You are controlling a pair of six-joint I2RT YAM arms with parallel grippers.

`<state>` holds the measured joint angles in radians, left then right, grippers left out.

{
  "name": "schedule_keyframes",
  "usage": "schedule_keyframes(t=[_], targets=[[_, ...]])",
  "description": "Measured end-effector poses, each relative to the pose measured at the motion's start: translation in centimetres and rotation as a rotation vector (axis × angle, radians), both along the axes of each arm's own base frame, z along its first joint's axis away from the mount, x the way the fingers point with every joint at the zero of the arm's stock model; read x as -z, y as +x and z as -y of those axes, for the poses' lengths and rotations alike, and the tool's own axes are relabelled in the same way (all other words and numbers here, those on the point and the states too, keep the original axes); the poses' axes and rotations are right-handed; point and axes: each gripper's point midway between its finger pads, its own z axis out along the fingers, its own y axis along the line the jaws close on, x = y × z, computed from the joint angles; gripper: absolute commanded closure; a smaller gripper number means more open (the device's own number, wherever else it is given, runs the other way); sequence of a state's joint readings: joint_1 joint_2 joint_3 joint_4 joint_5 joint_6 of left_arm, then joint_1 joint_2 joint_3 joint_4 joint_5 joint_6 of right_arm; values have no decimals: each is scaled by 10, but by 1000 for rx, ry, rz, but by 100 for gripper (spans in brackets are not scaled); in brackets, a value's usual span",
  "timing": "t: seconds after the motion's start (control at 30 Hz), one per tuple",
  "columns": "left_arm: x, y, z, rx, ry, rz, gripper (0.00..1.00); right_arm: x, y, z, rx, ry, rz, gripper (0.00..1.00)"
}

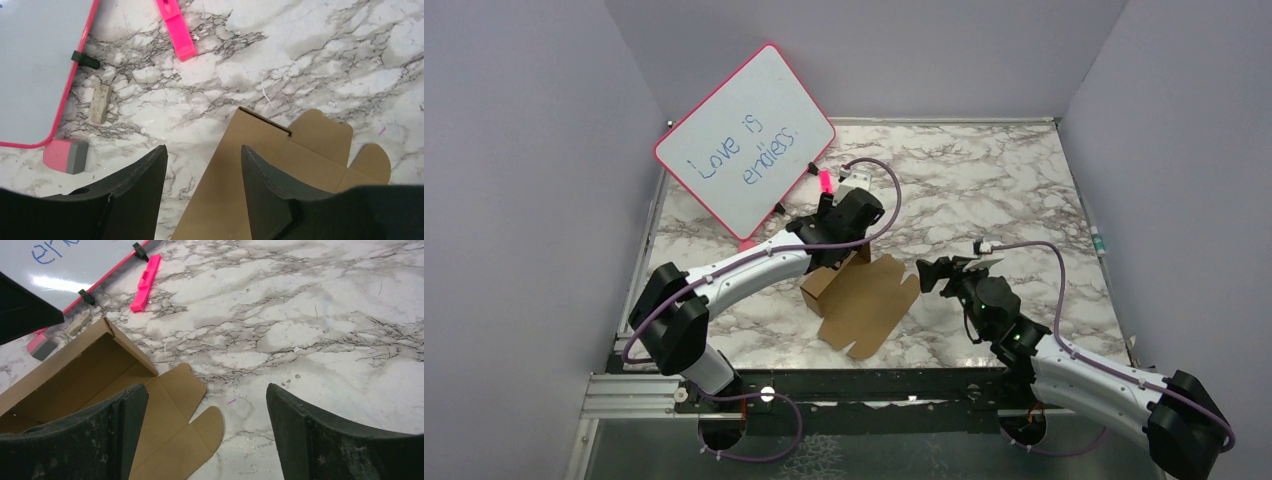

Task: Fold the paper box

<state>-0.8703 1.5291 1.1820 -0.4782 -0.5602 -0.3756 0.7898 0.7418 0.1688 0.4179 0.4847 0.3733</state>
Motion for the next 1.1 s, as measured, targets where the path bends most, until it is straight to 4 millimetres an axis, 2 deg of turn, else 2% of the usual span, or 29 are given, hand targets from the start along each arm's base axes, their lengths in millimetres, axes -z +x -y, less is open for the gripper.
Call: schedule_keyframes(t=[0.13,0.3,0.5,0.77,0.97,1.1], targets=[[5,16,5,-26,11,42,34,4,0,-1,-4,-9,-10,7],[11,29,5,-52,0,132,30,3,1,-3,-11,-5,-7,7],[27,34,2,-45,-11,186,27,4,-1,-3,-16,-3,1,8],[25,43,5,-53,-67,244,26,4,-2,-5,-32,-2,2,8],[39,40,2,-54,-72,241,26,3,-2,-6,-39,2,8,8],[42,41,5,-62,-102,253,26,1,-2,-7,-46,3,14,8]])
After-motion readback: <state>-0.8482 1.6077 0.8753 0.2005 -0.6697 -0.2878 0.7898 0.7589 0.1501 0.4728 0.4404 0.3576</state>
